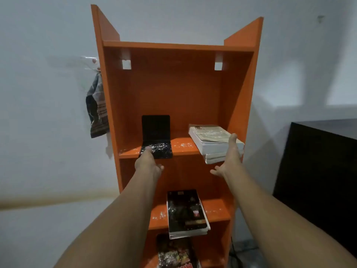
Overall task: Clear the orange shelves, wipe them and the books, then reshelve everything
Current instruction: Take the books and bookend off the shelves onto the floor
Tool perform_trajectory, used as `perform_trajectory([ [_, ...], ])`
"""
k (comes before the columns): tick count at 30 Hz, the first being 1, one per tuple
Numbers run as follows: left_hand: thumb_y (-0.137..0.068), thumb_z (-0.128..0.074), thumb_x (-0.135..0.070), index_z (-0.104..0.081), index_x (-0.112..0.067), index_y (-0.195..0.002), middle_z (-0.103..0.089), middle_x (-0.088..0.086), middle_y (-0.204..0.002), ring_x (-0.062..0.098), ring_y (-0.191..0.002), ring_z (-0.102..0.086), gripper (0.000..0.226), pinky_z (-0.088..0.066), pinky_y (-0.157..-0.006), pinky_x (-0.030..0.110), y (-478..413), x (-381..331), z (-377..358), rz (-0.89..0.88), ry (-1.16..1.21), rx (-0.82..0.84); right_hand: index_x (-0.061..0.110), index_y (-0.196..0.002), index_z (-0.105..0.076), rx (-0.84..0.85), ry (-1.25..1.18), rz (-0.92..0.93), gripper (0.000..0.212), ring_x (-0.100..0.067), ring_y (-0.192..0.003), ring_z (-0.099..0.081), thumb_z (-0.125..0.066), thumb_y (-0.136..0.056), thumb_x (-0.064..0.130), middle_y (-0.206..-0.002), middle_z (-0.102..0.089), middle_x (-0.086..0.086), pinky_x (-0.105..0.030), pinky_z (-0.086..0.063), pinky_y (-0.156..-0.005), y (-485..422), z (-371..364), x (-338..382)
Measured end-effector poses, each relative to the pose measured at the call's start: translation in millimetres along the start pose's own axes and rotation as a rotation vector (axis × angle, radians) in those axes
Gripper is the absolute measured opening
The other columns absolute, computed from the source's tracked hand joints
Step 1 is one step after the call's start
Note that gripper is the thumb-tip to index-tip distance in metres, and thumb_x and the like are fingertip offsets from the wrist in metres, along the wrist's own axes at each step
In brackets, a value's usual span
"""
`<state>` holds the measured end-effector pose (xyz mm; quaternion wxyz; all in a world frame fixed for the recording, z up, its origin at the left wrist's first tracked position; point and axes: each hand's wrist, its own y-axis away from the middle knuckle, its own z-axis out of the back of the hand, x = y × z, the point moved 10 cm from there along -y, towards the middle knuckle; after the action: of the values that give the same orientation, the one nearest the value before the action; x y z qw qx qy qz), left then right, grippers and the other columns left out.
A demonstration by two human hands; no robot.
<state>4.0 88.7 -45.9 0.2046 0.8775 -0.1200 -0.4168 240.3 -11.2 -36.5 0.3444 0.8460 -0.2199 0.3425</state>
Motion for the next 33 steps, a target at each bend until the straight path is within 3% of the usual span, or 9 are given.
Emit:
perform_trajectory([
  [3,-0.09,-0.07,-0.03,-0.046,-0.006,-0.139,-0.048,0.017,-0.14,0.038,-0.13,-0.047,0.06,-0.044,-0.106,0.051,-17,2,-4,0.016,0.029,-0.051,0.014,-0.122,-0.049,0.048,-0.042,-0.006,0.086,-0.035,-0.1,-0.063,-0.072,-0.063,0.072,-0.109,-0.067,-0.012,-0.058,-0.044,-0.093,-19,-11,6],
  [5,-0.089,-0.071,-0.024,-0.05,-0.004,-0.134,-0.053,0.016,-0.134,0.036,-0.125,-0.052,0.053,-0.049,-0.1,0.049,-28,1,-7,-0.006,0.034,-0.069,0.015,-0.116,-0.053,0.086,-0.064,-0.011,0.076,-0.032,-0.089,-0.067,-0.082,-0.062,0.059,-0.102,-0.069,-0.01,-0.051,-0.053,-0.081,-33,-14,3],
  [9,-0.091,-0.065,-0.002,-0.053,0.002,-0.127,-0.059,0.018,-0.124,0.032,-0.114,-0.06,0.039,-0.057,-0.085,0.04,-42,3,-7,-0.043,0.025,-0.117,0.014,-0.112,-0.055,0.107,-0.113,-0.023,0.057,-0.032,-0.086,-0.069,-0.087,-0.066,0.027,-0.101,-0.069,-0.012,-0.051,-0.055,-0.082,-50,-14,-1],
  [12,-0.09,-0.062,0.004,-0.053,0.002,-0.126,-0.058,0.02,-0.122,0.034,-0.112,-0.06,0.036,-0.058,-0.085,0.043,-46,3,-6,-0.064,-0.004,-0.111,0.013,-0.113,-0.053,0.131,-0.157,-0.007,0.05,-0.031,-0.089,-0.067,-0.08,-0.071,0.016,-0.103,-0.066,-0.013,-0.05,-0.056,-0.083,-51,-19,3],
  [18,-0.094,-0.055,0.005,-0.052,0.004,-0.125,-0.057,0.019,-0.11,0.036,-0.114,-0.059,0.032,-0.058,-0.085,0.045,-33,2,-1,-0.071,0.002,0.018,0.015,-0.118,-0.051,0.136,-0.187,-0.009,0.052,-0.032,-0.091,-0.066,-0.078,-0.073,0.013,-0.106,-0.064,-0.014,-0.051,-0.056,-0.083,-32,-15,0],
  [28,-0.094,-0.05,0.006,-0.052,0.001,-0.128,-0.059,0.02,-0.121,0.035,-0.111,-0.061,0.034,-0.057,-0.078,0.045,45,-6,48,-0.057,0.054,0.057,0.021,-0.123,-0.047,0.184,-0.312,0.006,0.056,-0.034,-0.096,-0.066,-0.075,-0.074,0.012,-0.113,-0.064,-0.014,-0.051,-0.055,-0.085,64,21,-33],
  [33,-0.095,-0.051,0.005,-0.05,-0.001,-0.13,-0.056,0.018,-0.116,0.034,-0.113,-0.059,0.035,-0.057,-0.088,0.048,89,-2,81,-0.048,0.068,0.034,0.02,-0.123,-0.047,0.181,-0.335,0.014,0.059,-0.035,-0.096,-0.066,-0.075,-0.073,0.01,-0.112,-0.064,-0.015,-0.052,-0.056,-0.082,111,50,-42],
])
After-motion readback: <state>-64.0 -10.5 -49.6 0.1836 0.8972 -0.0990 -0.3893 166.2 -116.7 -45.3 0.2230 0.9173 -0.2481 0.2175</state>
